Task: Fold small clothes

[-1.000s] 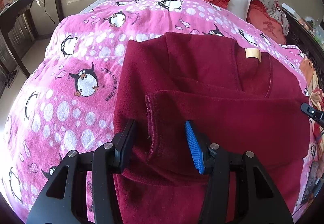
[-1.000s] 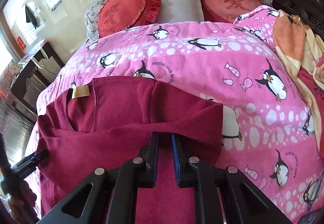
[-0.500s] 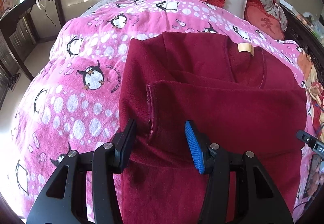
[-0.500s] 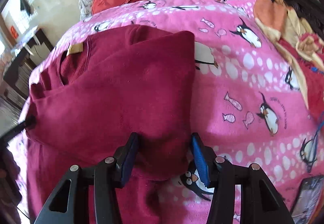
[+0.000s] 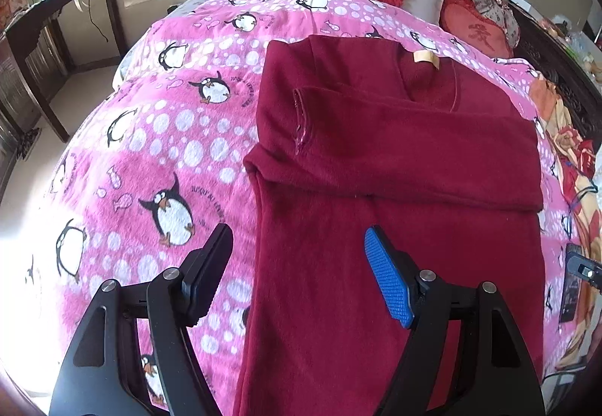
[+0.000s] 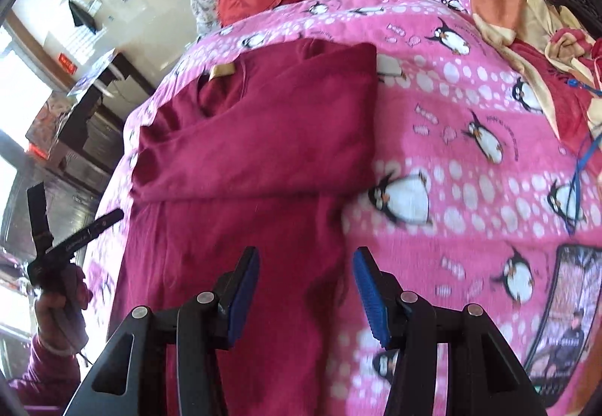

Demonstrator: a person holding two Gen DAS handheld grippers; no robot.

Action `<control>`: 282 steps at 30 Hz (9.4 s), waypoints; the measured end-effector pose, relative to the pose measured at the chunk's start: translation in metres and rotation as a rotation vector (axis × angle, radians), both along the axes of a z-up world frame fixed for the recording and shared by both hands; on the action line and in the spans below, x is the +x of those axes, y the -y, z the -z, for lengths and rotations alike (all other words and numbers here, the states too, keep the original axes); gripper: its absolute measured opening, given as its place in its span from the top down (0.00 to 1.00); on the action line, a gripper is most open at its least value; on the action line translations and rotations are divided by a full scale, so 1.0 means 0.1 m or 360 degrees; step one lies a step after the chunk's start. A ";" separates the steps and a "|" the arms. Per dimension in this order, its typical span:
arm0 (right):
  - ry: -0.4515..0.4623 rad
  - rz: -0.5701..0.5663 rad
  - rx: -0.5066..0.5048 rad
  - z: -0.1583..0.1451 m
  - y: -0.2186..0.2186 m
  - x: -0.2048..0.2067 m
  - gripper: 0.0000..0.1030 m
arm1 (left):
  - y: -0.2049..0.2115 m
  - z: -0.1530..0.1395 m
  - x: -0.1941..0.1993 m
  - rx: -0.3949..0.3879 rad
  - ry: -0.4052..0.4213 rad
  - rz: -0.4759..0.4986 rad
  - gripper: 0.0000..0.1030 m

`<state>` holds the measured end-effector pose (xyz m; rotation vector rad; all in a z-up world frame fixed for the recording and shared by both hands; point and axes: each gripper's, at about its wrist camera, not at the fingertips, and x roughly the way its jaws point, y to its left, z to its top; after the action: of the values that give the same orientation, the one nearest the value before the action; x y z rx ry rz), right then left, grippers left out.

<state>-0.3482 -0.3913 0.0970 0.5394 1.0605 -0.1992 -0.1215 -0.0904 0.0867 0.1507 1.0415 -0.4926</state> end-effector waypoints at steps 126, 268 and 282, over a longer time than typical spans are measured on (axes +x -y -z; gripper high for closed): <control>0.0512 0.0086 0.0309 -0.26 0.99 1.18 0.54 | 0.12 -0.39 1.62 -0.0907 -0.0286 -0.0179 0.19; 0.0210 0.0000 -0.0359 -0.05 -0.19 1.49 0.67 | -0.10 0.65 0.80 -0.0440 0.0027 -0.0167 0.04; 0.0168 0.0154 -0.0288 0.13 0.07 0.80 0.67 | 0.03 0.67 0.80 -0.0346 0.0076 -0.0142 0.03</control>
<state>-0.2687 -0.3980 0.0842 0.4334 0.9046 -0.3447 -0.0411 -0.0929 0.0192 -0.0765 0.9370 -0.5154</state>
